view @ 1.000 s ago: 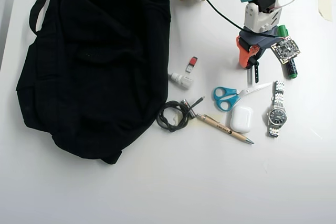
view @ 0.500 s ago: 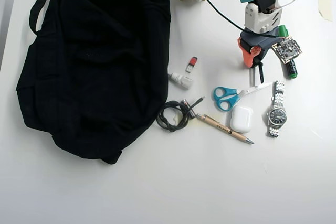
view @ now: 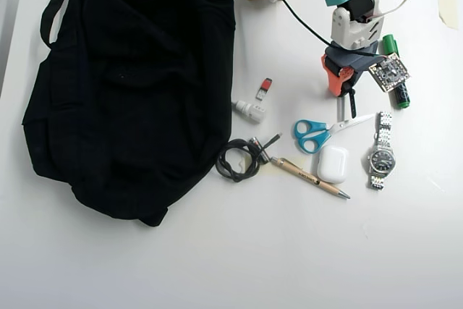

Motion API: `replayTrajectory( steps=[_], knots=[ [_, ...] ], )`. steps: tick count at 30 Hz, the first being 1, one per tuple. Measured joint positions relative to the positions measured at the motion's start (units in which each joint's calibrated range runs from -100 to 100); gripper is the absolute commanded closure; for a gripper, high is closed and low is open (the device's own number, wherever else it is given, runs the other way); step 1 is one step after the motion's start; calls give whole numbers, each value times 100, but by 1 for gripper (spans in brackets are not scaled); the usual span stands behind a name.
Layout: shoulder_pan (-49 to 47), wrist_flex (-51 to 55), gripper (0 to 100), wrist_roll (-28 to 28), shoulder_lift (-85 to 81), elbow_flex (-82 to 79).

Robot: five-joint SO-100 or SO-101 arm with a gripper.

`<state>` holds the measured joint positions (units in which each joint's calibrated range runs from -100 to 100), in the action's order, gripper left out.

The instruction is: Put the black bike light into the black bag

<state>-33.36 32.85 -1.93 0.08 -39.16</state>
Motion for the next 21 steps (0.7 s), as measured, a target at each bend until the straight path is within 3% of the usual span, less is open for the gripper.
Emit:
replayTrajectory(
  steps=[9, 21],
  knots=[
    [264, 2531, 98, -352, 0, 1775],
    [888, 4176, 98, -669, 8, 3686]
  ],
)
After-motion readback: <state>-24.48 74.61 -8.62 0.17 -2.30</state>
